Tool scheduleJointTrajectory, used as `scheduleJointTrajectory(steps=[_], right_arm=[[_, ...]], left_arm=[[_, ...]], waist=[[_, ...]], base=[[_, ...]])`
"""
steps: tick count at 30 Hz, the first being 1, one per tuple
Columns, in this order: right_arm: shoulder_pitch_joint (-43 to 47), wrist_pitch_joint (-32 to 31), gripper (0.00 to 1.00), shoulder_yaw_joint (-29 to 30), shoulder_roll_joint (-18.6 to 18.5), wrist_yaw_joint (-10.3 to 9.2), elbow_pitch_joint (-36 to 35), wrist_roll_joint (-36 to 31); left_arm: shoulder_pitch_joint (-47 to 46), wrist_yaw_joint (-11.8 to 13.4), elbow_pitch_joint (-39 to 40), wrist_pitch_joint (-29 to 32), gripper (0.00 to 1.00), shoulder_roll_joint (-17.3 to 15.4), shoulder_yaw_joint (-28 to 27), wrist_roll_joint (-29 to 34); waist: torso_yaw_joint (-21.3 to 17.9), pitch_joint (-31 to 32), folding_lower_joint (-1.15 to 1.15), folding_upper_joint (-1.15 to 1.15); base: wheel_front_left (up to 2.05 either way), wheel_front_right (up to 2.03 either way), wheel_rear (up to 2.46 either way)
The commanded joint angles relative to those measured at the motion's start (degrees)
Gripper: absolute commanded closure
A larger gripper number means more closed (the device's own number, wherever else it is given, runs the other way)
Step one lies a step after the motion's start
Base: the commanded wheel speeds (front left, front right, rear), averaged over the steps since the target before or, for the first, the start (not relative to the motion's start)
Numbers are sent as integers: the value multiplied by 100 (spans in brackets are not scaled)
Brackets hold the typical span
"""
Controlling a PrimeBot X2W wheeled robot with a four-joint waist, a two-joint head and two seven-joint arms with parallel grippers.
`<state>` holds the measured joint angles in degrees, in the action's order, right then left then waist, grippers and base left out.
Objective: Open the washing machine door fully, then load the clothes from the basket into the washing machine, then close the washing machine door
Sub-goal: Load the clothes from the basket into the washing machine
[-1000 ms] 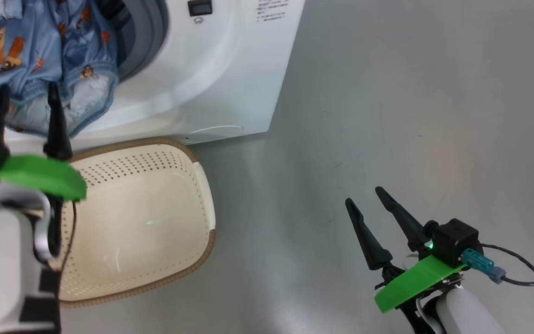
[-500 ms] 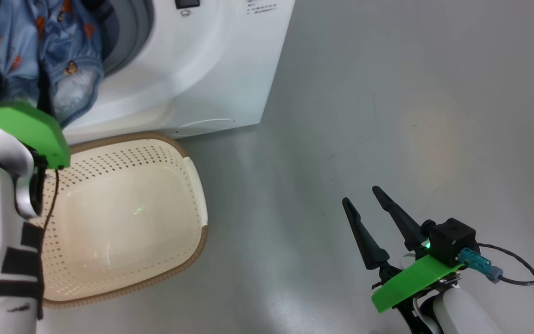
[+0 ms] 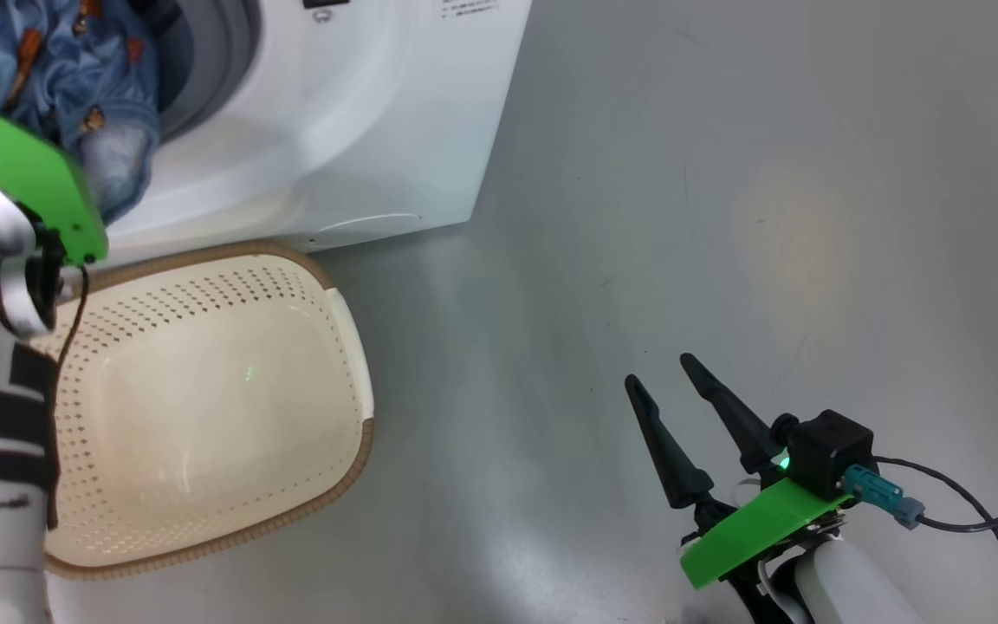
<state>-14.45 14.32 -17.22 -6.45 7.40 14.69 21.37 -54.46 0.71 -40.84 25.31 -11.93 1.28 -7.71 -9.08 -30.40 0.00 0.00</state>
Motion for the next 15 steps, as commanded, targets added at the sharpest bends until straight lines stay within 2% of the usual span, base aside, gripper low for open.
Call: scheduleJointTrajectory(steps=[1, 2, 3, 4, 5, 7, 12, 15], right_arm=[[-24, 68, 0, -151, 47, 9, -84, 68], [-35, 68, 0, -155, 54, 9, -78, 81], [-44, 68, 0, -154, 61, 9, -74, 95], [-54, 68, 0, -157, 64, 9, -72, 105], [-60, 68, 0, -158, 68, 9, -69, 114], [-74, 68, 0, -168, 77, 9, -57, 134], [-70, 68, 0, -159, 98, 9, -50, 169], [-66, 68, 0, -145, 112, 9, -53, 185]], left_arm=[[-50, -56, -17, 220, 0, -219, -39, -29], [-84, -106, -57, 310, 0, -211, 5, -32], [-114, -134, -102, 384, 10, -173, -4, -89], [-133, -165, -152, 470, 38, -161, 24, -100], [-151, -184, -177, 498, 57, -174, 60, -83], [-165, -192, -241, 524, 100, -180, 64, -111], [-182, -255, -302, 476, 100, -189, 88, -163], [-230, -295, -235, 166, 100, -188, 82, -207]], waist=[[-37, -40, 0, 0], [-52, -57, 0, 0], [-64, -72, 0, 0], [-78, -86, 0, 0], [-92, -100, 0, 0], [-131, -121, 0, 0], [-165, -139, 0, 0], [-161, -150, 0, 0]], base=[[0, 0, 0], [0, 0, 0], [0, 0, 0], [0, 0, 0], [0, 0, 0], [0, 0, 0], [0, 0, 0], [0, 0, 0]])
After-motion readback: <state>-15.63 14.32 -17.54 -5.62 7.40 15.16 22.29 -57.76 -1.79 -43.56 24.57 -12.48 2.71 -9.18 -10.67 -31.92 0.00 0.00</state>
